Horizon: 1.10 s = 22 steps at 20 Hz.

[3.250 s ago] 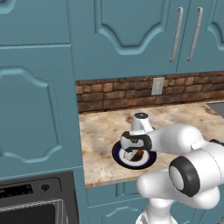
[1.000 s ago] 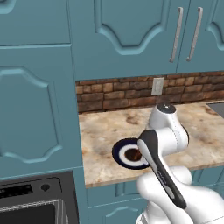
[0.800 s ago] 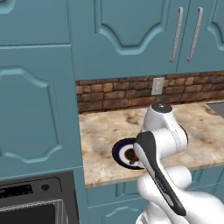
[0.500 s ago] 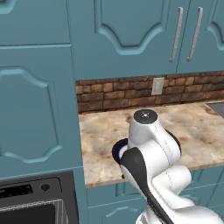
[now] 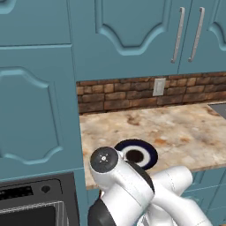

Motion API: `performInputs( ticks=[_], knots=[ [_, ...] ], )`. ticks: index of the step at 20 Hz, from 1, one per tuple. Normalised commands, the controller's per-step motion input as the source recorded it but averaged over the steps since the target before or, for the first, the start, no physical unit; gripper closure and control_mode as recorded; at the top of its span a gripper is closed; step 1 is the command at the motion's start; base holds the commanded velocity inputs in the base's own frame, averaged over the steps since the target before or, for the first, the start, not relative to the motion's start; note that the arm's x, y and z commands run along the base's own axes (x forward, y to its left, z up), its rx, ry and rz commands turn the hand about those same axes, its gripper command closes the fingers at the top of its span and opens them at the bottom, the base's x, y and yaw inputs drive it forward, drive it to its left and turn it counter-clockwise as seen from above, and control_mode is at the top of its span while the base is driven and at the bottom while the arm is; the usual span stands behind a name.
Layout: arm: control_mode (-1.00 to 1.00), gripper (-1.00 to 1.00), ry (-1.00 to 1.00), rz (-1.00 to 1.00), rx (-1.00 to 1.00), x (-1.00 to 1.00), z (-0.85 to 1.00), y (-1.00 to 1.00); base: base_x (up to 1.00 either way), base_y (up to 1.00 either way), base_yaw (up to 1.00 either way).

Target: Place the chicken drumstick on the rack of the oven.

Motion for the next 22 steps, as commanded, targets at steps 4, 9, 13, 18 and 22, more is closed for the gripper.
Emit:
performInputs(
  ticks=[4,9,13,18,22],
  knots=[
    [-1.00,1.00,-0.13,-0.14,0.05,-0.31,-0.61,1.00,0.00,0.00,0.00],
    [-1.00,1.00,-0.01,-0.16,0.28,-0.24,-0.96,0.97,0.00,0.00,0.00],
    [-1.00,1.00,-0.07,-0.19,0.19,0.00,-1.00,1.00,0.00,0.00,0.00],
    [-1.00,1.00,-0.09,-0.23,0.03,0.13,-0.82,1.00,0.00,0.00,0.00],
    [-1.00,1.00,-0.04,-0.34,0.02,0.28,-0.33,0.94,0.00,0.00,0.00]
  ],
)
